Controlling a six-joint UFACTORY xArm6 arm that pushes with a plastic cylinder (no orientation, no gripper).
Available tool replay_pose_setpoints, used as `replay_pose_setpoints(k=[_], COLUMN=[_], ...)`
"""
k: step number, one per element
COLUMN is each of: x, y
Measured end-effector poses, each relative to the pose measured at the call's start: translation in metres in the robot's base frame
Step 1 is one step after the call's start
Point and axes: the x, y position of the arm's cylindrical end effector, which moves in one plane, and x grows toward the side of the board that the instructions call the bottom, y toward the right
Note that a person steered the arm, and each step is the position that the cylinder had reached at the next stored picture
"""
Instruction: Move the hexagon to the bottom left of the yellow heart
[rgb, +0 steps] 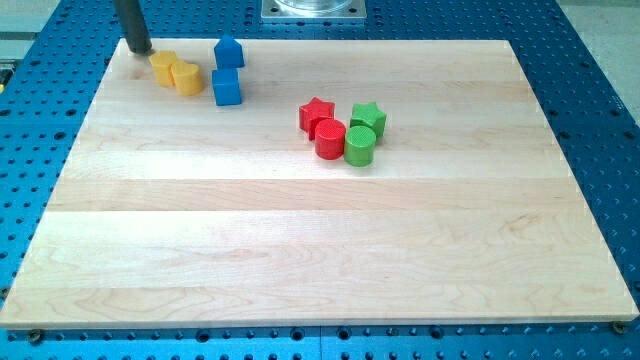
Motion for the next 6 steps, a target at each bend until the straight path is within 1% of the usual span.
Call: replay_pose_setpoints(k=[1, 2, 3, 4, 5, 6], x=[0.083, 0.057, 0.028, 0.016, -0.024, 0.011], y=[0.022, 0.042, -0.036, -0.046, 0.015, 0.041])
